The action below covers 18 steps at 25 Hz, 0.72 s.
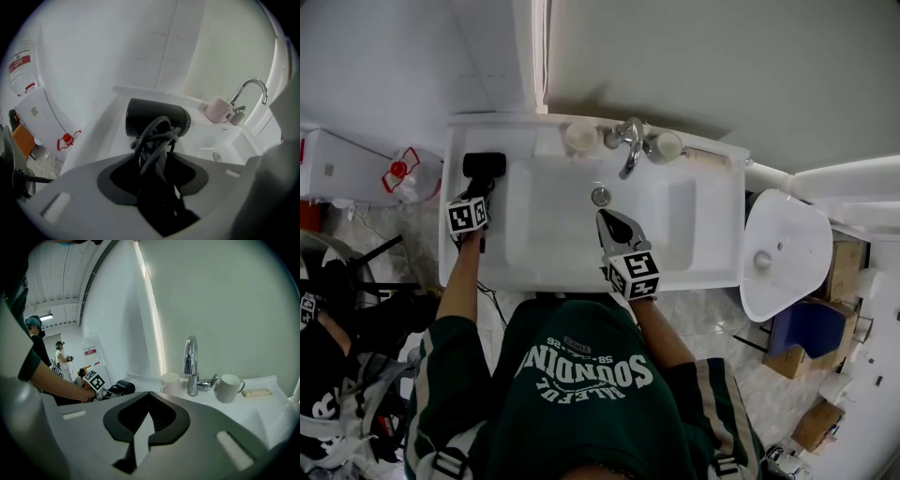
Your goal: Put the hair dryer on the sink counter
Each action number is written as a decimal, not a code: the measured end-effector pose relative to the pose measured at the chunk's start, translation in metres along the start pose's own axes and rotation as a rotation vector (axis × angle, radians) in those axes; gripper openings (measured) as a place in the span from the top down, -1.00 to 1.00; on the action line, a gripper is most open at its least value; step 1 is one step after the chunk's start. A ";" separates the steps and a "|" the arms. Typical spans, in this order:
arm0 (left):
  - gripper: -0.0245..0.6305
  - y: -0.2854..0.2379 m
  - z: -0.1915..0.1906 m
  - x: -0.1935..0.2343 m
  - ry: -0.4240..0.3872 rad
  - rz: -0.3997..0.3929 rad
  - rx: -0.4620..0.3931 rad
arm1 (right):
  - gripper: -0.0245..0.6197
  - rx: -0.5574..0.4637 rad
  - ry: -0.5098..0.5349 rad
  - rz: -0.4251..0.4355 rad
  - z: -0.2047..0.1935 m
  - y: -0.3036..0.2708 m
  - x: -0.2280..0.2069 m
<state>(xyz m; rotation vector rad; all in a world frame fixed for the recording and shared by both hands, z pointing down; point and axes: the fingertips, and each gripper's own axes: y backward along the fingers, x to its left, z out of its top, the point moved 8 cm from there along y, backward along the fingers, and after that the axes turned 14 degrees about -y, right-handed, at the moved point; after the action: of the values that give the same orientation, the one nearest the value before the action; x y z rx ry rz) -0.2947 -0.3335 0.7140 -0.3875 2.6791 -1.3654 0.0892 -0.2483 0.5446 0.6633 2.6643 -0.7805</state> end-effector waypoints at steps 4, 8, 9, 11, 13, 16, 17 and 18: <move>0.18 -0.002 -0.002 0.000 -0.023 0.002 0.022 | 0.91 -0.004 -0.015 -0.012 0.000 0.003 -0.004; 0.05 0.005 -0.003 0.003 -0.060 0.018 0.028 | 0.91 -0.016 -0.019 -0.017 0.002 0.005 -0.004; 0.03 0.008 -0.004 0.004 -0.054 0.014 0.022 | 0.91 -0.020 -0.021 -0.018 0.003 0.005 -0.004; -0.04 0.017 -0.003 0.006 -0.045 0.010 -0.004 | 0.91 -0.029 -0.026 -0.021 0.004 0.005 -0.005; -0.04 0.029 0.002 0.005 -0.047 0.002 -0.053 | 0.91 -0.036 -0.031 -0.021 0.007 0.004 -0.005; -0.03 0.051 0.018 0.002 -0.089 -0.017 -0.148 | 0.91 -0.043 -0.029 -0.020 0.010 0.001 -0.002; -0.03 0.060 0.026 -0.001 -0.110 -0.019 -0.180 | 0.91 -0.046 -0.026 -0.020 0.011 0.000 0.000; -0.03 0.068 0.033 -0.005 -0.129 -0.023 -0.213 | 0.91 -0.051 -0.024 -0.018 0.012 0.000 0.001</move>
<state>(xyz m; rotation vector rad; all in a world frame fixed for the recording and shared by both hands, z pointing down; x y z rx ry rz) -0.2952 -0.3198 0.6399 -0.5098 2.7262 -1.0238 0.0899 -0.2553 0.5343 0.6138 2.6625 -0.7187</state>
